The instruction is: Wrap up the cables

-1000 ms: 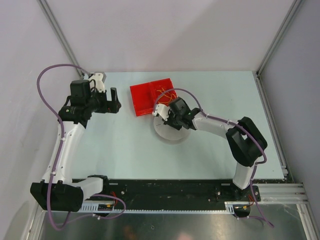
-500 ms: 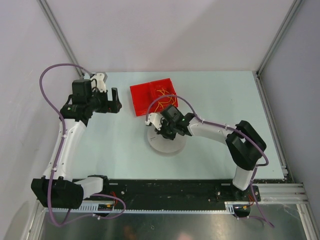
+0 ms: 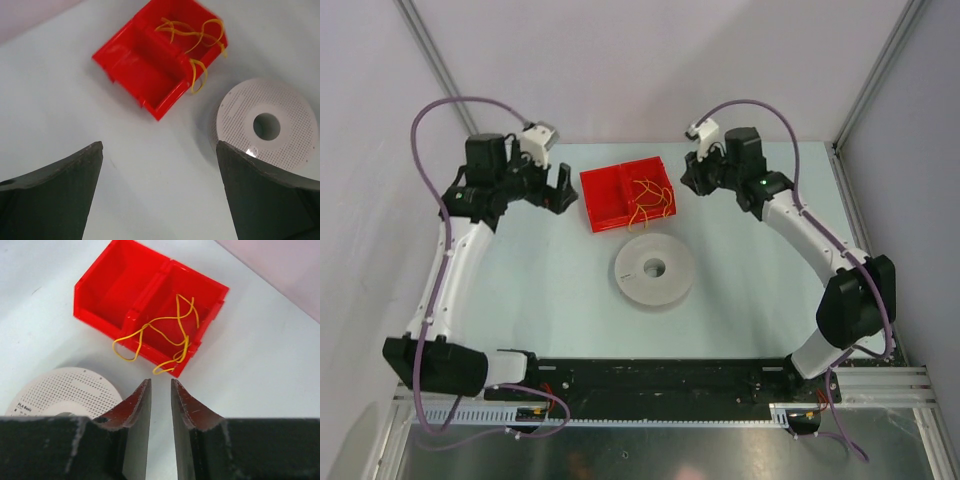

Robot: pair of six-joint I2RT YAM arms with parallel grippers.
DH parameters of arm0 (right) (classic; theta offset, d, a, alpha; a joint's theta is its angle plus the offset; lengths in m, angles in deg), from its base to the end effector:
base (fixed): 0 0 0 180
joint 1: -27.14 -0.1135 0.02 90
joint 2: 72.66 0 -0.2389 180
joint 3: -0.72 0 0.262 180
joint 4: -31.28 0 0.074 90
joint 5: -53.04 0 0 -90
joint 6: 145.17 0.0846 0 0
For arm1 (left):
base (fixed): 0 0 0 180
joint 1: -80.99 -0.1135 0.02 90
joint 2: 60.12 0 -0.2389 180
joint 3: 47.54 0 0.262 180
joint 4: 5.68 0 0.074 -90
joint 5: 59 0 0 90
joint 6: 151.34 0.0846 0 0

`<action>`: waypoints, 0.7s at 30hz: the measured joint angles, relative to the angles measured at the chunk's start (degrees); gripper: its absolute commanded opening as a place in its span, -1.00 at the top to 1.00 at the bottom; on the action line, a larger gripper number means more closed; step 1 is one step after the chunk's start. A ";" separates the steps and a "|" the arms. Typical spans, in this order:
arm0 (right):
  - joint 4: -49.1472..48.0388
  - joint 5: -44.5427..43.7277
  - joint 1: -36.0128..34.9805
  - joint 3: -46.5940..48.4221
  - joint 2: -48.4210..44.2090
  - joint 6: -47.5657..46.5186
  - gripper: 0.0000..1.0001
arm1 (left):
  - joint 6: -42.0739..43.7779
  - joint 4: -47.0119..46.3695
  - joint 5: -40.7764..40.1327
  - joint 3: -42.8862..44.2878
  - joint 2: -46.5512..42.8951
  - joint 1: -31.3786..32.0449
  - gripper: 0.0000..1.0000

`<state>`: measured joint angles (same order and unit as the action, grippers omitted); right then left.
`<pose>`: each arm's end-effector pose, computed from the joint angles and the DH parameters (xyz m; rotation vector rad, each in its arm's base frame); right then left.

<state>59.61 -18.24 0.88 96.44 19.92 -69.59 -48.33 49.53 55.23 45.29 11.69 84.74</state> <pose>0.3752 0.2154 0.3009 -0.8933 1.8065 0.4598 0.3121 -0.0552 0.3495 0.5465 2.0587 -0.3623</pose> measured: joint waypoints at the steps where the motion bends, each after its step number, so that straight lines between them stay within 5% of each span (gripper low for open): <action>1: -0.44 0.96 1.16 0.22 0.00 1.81 0.41 | 1.38 -0.28 0.68 2.08 1.60 1.11 -0.99; 10: 0.70 6.08 11.37 0.22 1.20 12.74 0.37 | 11.63 -1.62 2.23 18.97 22.77 17.75 -0.90; 21: 4.55 9.64 17.25 -0.11 1.86 18.16 0.37 | 22.86 -1.79 11.08 39.95 53.13 21.33 -0.70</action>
<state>64.16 -8.60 18.12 96.33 21.78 -51.42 -25.47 47.74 66.31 85.25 64.83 106.07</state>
